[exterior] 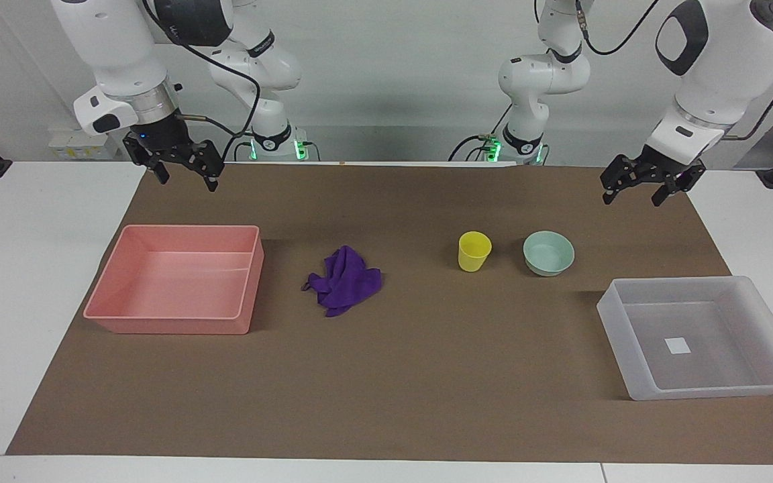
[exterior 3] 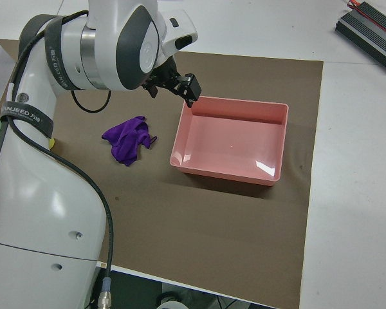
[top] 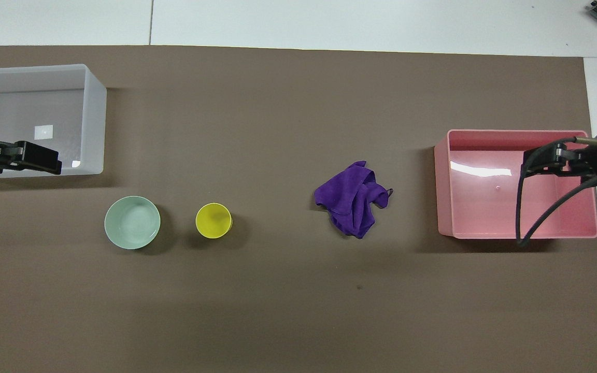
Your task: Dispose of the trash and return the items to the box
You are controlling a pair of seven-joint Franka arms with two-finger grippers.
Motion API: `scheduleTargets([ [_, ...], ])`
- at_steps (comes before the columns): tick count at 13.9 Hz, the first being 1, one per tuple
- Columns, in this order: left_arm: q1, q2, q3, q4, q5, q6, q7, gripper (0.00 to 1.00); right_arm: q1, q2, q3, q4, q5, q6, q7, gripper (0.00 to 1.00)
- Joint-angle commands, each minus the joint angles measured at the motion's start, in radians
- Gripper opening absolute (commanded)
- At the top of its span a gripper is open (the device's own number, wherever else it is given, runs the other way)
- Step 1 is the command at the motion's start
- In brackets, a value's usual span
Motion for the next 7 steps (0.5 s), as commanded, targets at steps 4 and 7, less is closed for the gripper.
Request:
scheduleTargets([
  [4, -0.002, 0.009, 0.002, -0.004, -0.010, -0.017, -0.013, 1.00, -0.014, -0.011, 0.005, -0.014, 0.006, 0.002, -0.016, 1.00],
  [7, -0.004, 0.043, 0.002, -0.015, -0.010, -0.019, -0.017, 1.00, -0.014, -0.011, 0.005, -0.014, 0.006, 0.002, -0.016, 1.00],
])
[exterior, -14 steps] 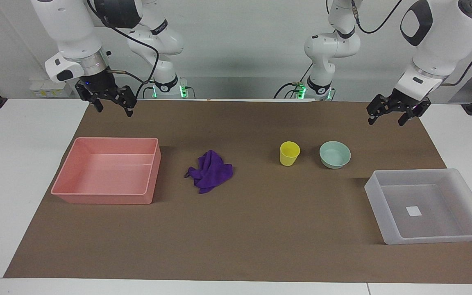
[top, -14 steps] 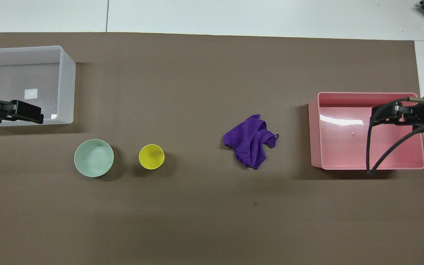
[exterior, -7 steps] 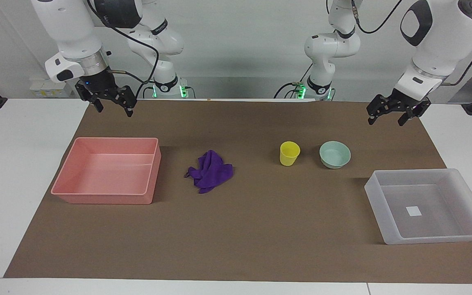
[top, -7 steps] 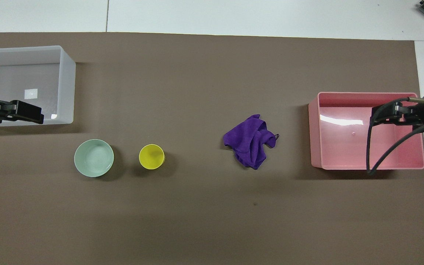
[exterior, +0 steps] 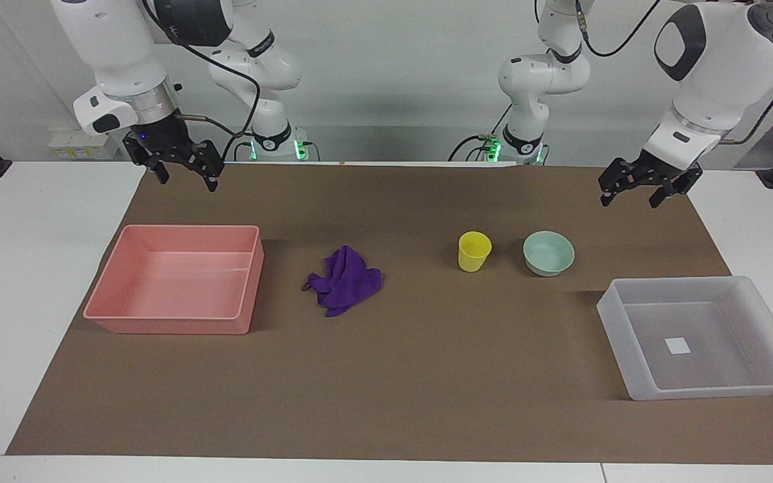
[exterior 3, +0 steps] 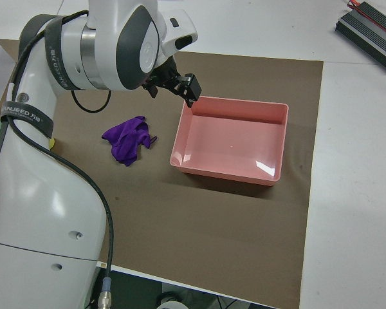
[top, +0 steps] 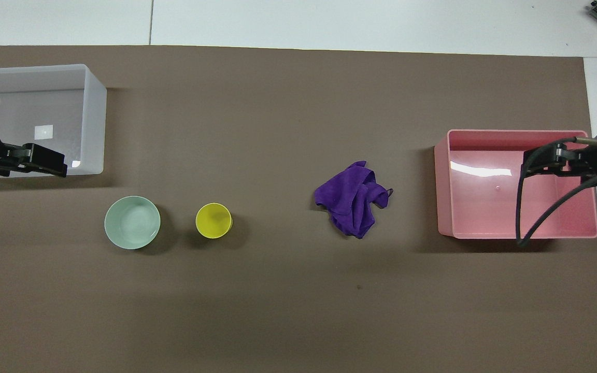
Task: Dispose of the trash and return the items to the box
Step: 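Reach the left gripper to the green bowl while the right gripper reaches the cloth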
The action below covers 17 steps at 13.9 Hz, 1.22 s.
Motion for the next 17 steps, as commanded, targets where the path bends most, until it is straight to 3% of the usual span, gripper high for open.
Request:
scheduleTargets([
  [1, -0.006, 0.020, 0.002, -0.028, -0.008, -0.011, -0.014, 1.00, -0.014, -0.011, 0.005, -0.014, 0.006, 0.002, -0.016, 1.00],
  [4, -0.006, 0.008, 0.002, -0.149, 0.018, 0.035, -0.015, 1.00, -0.017, -0.011, 0.003, -0.014, 0.006, 0.003, -0.013, 1.00],
  [10, -0.006, 0.005, 0.000, -0.283, 0.018, 0.096, -0.017, 1.00, -0.031, -0.008, 0.017, -0.040, 0.006, 0.067, -0.022, 1.00],
  [14, -0.010, 0.003, -0.001, -0.436, 0.016, 0.242, -0.019, 1.00, 0.072, 0.087, 0.017, -0.047, 0.000, 0.198, 0.046, 1.00],
  [17, -0.029, 0.012, -0.001, -0.567, 0.016, 0.416, -0.020, 1.00, 0.146, 0.127, 0.017, -0.121, 0.000, 0.320, 0.132, 1.00],
])
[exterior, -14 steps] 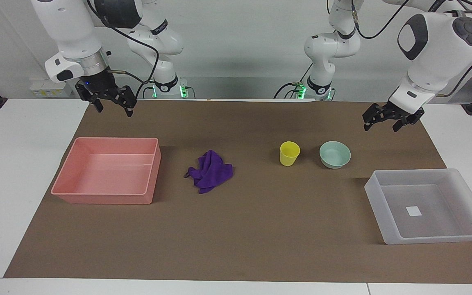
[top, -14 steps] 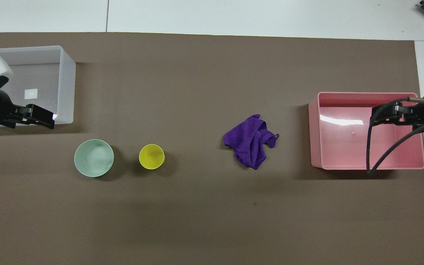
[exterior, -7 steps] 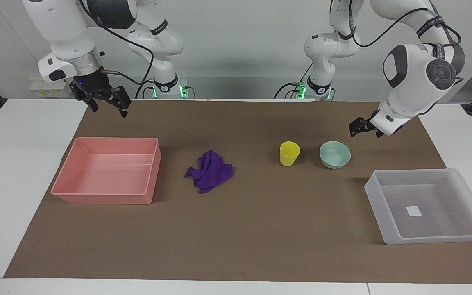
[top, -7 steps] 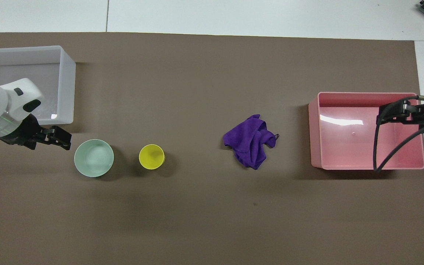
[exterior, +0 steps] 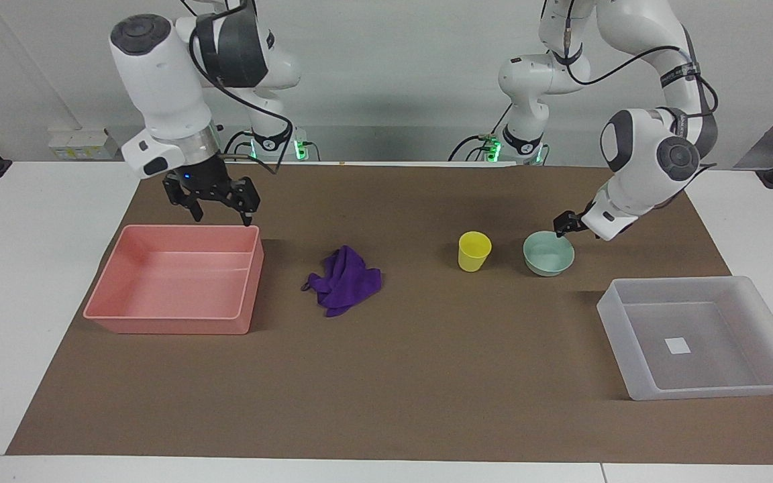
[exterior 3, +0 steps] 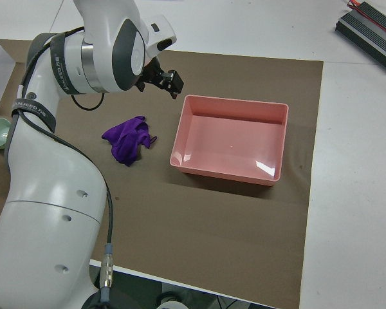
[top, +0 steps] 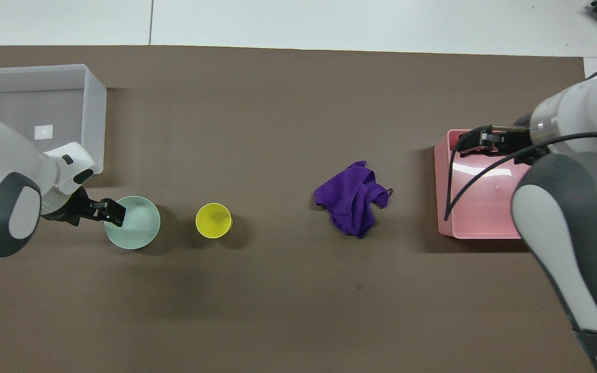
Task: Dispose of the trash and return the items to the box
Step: 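Reach the left gripper to the green bowl while the right gripper reaches the cloth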
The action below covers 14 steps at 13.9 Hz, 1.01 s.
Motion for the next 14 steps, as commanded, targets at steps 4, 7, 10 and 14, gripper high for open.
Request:
scheduleTargets([
  [4, -0.025, 0.018, 0.005, -0.110, 0.012, 0.135, -0.014, 0.71, 0.124, 0.032, 0.002, -0.210, 0.005, 0.264, 0.180, 1.00],
  [7, -0.019, 0.063, 0.006, -0.071, 0.012, 0.095, -0.015, 0.04, 0.185, 0.093, 0.004, -0.228, 0.005, 0.359, 0.308, 1.00],
  [10, -0.016, 0.076, 0.006, -0.039, 0.013, 0.083, -0.001, 0.00, 0.219, 0.166, 0.002, -0.236, 0.005, 0.451, 0.352, 1.00],
  [14, -0.014, 0.073, 0.006, 0.086, 0.013, -0.061, 0.016, 0.00, 0.268, 0.201, 0.002, -0.253, 0.000, 0.491, 0.371, 1.00],
])
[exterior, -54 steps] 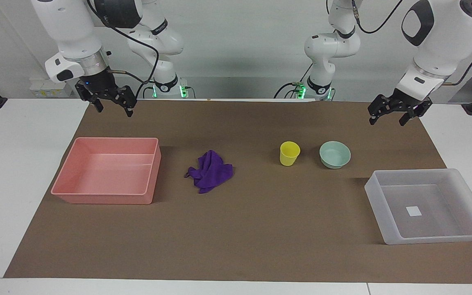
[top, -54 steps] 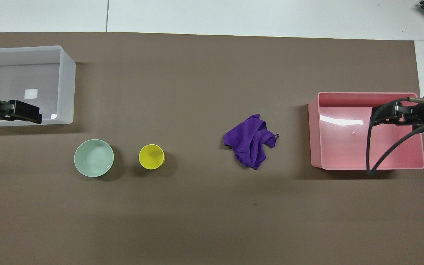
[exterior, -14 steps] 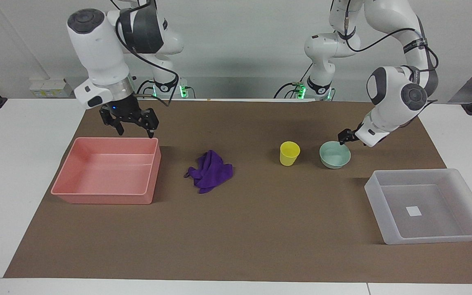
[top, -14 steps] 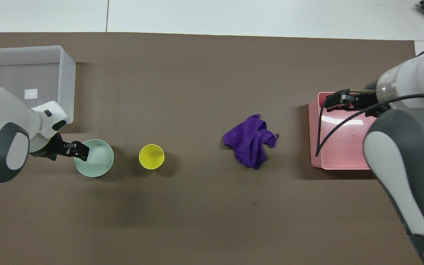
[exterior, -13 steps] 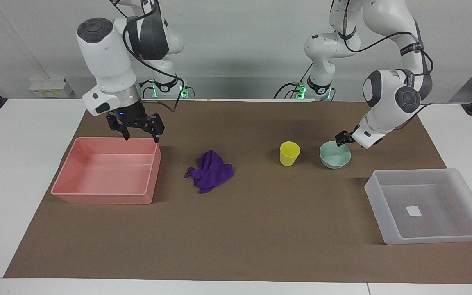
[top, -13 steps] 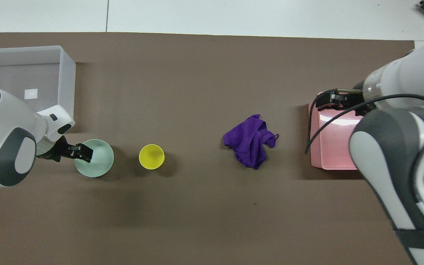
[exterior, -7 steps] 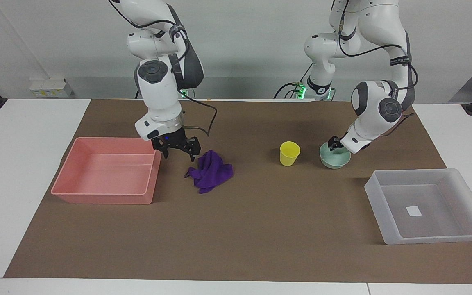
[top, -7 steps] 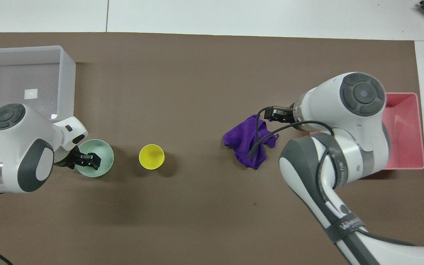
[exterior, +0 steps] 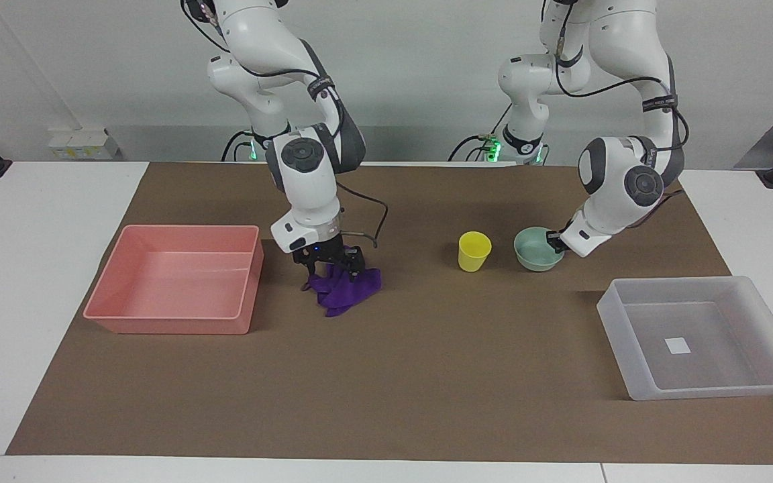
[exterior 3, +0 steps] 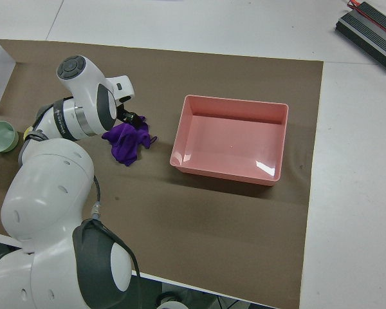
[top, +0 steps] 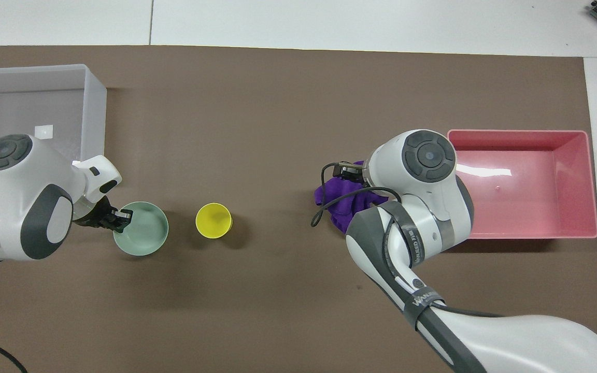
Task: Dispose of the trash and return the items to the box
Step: 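Lift the green bowl into the clear box with the left gripper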
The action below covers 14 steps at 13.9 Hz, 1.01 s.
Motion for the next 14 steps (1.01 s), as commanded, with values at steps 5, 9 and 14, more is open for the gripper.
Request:
scheduleTargets([
  [5, 0.012, 0.024, 0.014, 0.406, 0.016, -0.360, 0.072, 0.00, 0.020, -0.007, -0.001, -0.068, -0.003, 0.060, 0.011, 1.00],
  [9, 0.102, 0.159, 0.013, 0.639, 0.108, -0.345, 0.153, 0.00, 0.005, 0.004, -0.001, -0.062, -0.002, 0.057, 0.016, 1.00],
  [14, 0.227, 0.346, 0.011, 0.690, 0.099, 0.012, 0.269, 0.00, 0.017, 0.050, -0.001, -0.062, 0.006, 0.108, 0.039, 1.00],
])
